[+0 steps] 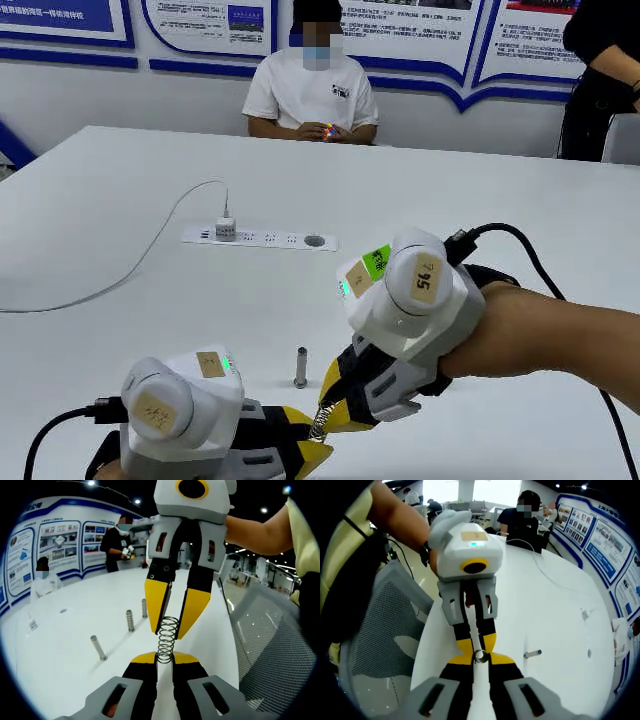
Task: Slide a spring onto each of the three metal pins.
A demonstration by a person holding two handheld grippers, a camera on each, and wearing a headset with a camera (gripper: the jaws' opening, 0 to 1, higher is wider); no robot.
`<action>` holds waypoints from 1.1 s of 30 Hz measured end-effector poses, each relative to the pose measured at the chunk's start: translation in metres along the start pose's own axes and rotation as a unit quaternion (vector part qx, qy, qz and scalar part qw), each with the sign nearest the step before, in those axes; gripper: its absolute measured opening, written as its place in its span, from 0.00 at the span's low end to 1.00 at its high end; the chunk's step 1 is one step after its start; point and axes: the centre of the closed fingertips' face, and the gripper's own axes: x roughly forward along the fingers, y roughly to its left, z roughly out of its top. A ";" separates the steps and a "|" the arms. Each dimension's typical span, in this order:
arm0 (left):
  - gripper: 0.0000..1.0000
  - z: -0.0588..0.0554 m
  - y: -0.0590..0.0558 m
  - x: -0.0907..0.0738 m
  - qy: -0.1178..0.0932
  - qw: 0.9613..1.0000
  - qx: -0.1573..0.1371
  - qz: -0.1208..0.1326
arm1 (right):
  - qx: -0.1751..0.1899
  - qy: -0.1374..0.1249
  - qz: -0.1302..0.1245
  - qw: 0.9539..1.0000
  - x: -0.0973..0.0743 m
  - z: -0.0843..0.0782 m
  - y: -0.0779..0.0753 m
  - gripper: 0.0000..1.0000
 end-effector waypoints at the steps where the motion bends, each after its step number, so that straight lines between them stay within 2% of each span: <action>1: 0.10 0.000 0.000 0.001 -0.001 1.000 -0.001 0.000 | -0.001 -0.001 0.000 1.000 0.000 0.001 0.000 0.12; 14: 0.12 0.002 0.004 0.002 -0.005 1.000 0.008 0.010 | -0.001 -0.003 0.003 1.000 0.002 0.005 -0.004 0.12; 24: 0.25 -0.002 0.009 -0.001 -0.005 1.000 -0.010 0.023 | 0.003 -0.012 -0.003 1.000 0.000 0.007 -0.012 0.12; 33: 0.37 -0.004 0.016 -0.007 -0.011 0.999 -0.023 0.040 | 0.011 -0.012 -0.022 1.000 -0.008 0.004 -0.030 0.12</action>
